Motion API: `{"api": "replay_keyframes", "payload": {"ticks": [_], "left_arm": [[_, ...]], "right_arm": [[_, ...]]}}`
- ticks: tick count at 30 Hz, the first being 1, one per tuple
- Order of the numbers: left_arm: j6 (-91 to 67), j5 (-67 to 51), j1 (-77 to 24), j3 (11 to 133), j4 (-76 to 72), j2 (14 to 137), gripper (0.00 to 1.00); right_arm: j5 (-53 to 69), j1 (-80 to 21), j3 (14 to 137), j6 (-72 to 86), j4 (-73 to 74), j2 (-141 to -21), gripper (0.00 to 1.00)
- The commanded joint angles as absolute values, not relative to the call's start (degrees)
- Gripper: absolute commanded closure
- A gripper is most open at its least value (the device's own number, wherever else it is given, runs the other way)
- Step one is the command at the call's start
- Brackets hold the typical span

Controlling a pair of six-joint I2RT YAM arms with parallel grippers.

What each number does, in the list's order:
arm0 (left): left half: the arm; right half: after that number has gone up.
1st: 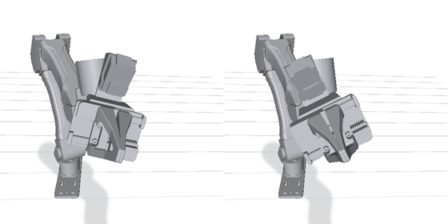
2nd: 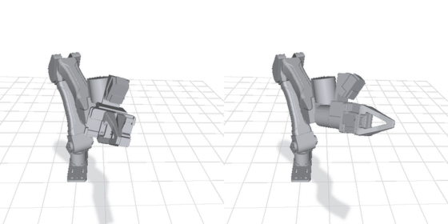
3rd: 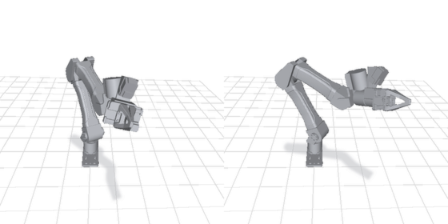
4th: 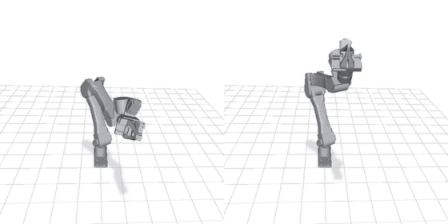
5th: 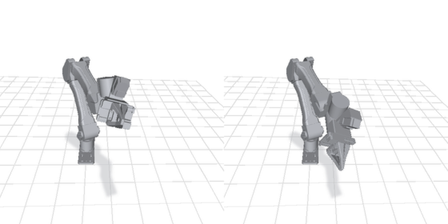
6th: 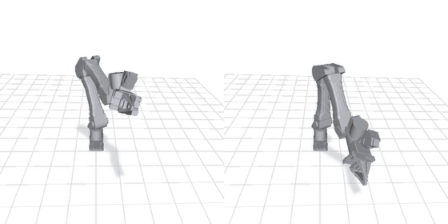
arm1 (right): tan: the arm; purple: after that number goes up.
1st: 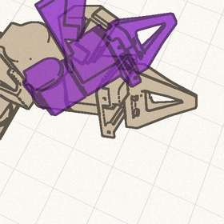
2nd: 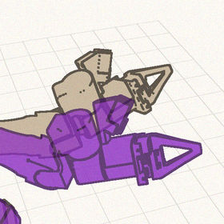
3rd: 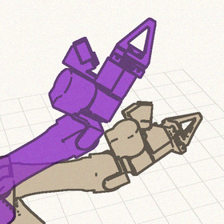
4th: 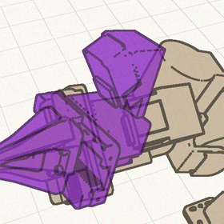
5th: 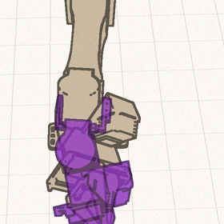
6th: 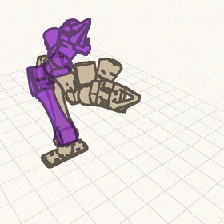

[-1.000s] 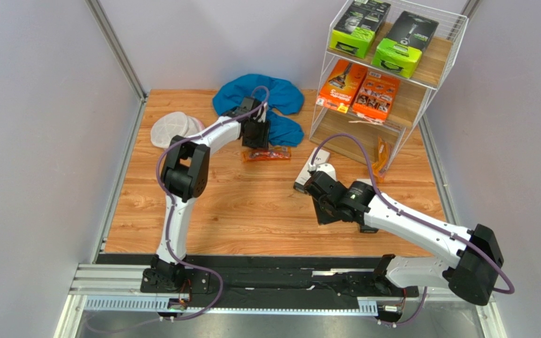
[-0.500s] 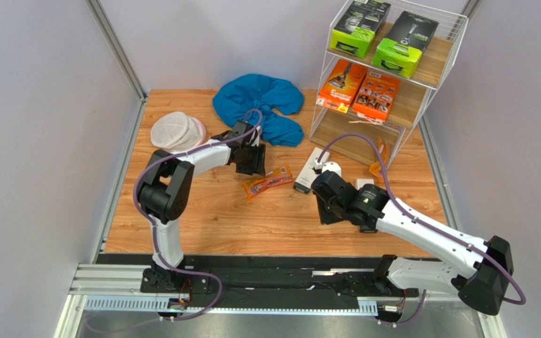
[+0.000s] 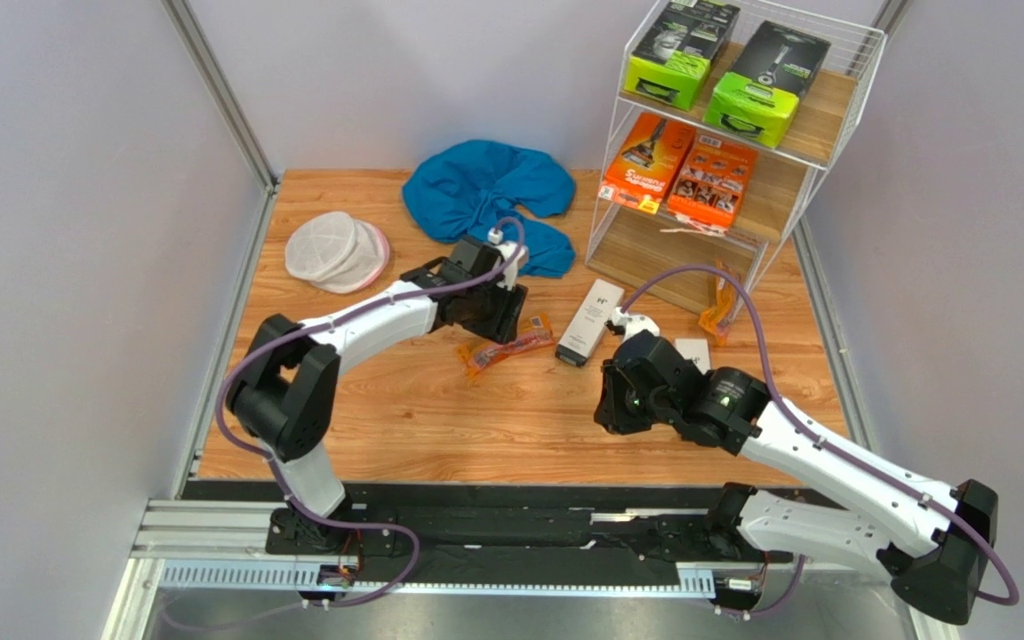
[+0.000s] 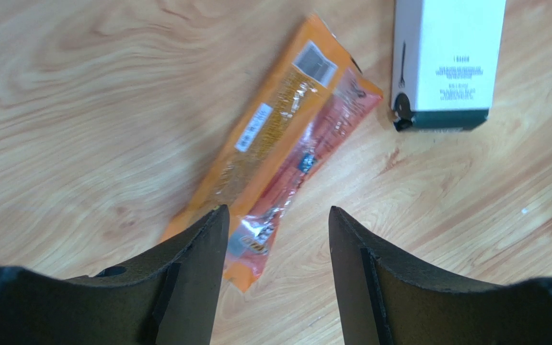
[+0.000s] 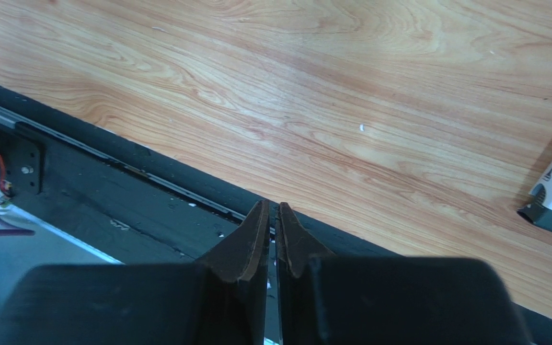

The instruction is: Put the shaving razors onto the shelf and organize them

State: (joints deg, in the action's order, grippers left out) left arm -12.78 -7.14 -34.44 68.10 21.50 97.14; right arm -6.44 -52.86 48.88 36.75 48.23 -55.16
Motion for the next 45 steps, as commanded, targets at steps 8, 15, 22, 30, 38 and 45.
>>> {"api": "replay_keyframes", "payload": {"ticks": [8,15,22,30,38,45], "left_arm": [[-4.22,-3.96,-38.58,77.86,26.71,108.89,0.37],[-5.44,5.34,-38.67,82.26,31.54,115.04,0.38],[-7.03,14.40,-38.85,88.13,36.37,119.00,0.41],[-8.53,18.63,-39.20,81.74,31.20,109.61,0.37],[-8.08,20.74,-39.11,85.78,34.11,112.50,0.36],[-8.61,22.33,-37.88,87.35,35.50,116.10,0.35]], "right_arm": [[-4.92,-53.17,48.08,39.37,44.03,-49.22,0.83],[-4.31,-53.17,47.29,39.55,44.03,-47.73,0.82],[-3.61,-53.26,46.76,39.73,43.95,-46.58,0.81],[-3.43,-53.17,45.97,39.90,43.68,-46.05,0.80],[-2.72,-53.17,45.35,39.64,42.89,-46.49,0.80],[-2.81,-53.17,44.74,39.46,43.07,-45.97,0.79]]}}
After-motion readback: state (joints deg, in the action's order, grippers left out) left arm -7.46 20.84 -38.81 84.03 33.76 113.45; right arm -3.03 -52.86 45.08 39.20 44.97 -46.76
